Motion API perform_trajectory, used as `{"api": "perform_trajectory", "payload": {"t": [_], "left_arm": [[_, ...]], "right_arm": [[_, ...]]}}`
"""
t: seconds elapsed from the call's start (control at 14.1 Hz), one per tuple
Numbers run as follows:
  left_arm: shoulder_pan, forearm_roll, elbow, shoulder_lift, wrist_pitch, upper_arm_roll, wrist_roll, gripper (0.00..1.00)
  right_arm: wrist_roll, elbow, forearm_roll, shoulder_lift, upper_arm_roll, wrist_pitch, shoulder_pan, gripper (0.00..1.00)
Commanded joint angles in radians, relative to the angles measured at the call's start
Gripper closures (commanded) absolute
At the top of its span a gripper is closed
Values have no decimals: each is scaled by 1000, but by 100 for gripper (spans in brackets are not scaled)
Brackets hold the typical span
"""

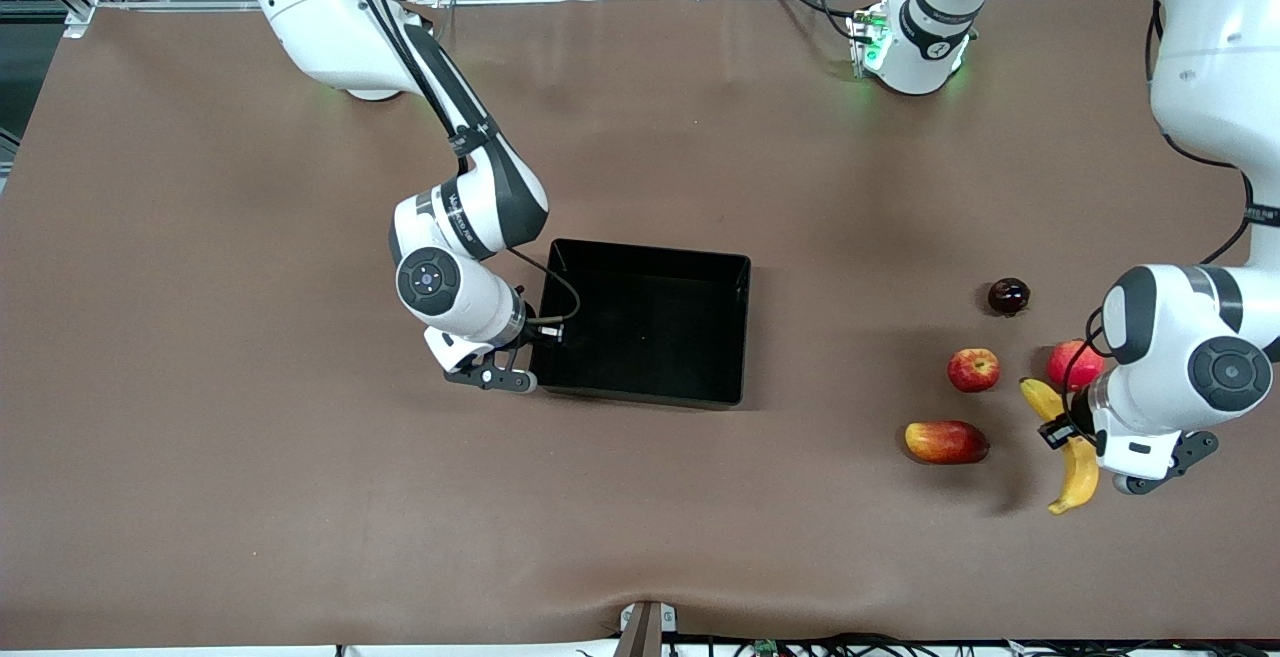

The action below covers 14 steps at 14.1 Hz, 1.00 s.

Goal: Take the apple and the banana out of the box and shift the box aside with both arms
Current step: 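Place the banana by the mango while the right gripper grips the tray, then slide the black tray away with the right gripper while the left gripper rises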

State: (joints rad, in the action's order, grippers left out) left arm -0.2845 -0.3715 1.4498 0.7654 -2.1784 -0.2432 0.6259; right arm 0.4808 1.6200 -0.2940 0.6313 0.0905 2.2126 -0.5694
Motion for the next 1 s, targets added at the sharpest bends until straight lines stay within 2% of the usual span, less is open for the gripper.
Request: {"api": "perform_trajectory", "payload": {"t": [0.0, 0.28, 0.36, 0.43, 0.5, 0.57, 0.78, 0.92], "left_arm": [[-5, -47, 33, 6, -36, -10, -24, 100], [-4, -78, 70, 28, -92, -10, -38, 100], [-4, -92, 72, 34, -93, -10, -46, 88], [-5, -113, 73, 31, -92, -10, -69, 65], [-12, -115, 76, 25, -92, -10, -89, 35], [-12, -115, 75, 17, -92, -11, -107, 0], [-5, -113, 72, -41, -83, -22, -127, 0], [2, -110, 69, -102, -42, -53, -124, 0]], "right_arm": [[2, 11, 12, -65, 3, -80, 35, 100], [-74, 4, 9, -131, 0, -215, 129, 100], [-93, 6, 9, -153, 2, -243, 150, 100], [-123, 6, 9, -172, 2, -281, 181, 100], [-170, 6, 9, -191, 2, -330, 219, 100], [-242, 7, 9, -202, 0, -387, 270, 100], [-436, 21, 10, -243, 3, -520, 428, 100], [-539, 40, 18, -254, 3, -542, 508, 100]]}}
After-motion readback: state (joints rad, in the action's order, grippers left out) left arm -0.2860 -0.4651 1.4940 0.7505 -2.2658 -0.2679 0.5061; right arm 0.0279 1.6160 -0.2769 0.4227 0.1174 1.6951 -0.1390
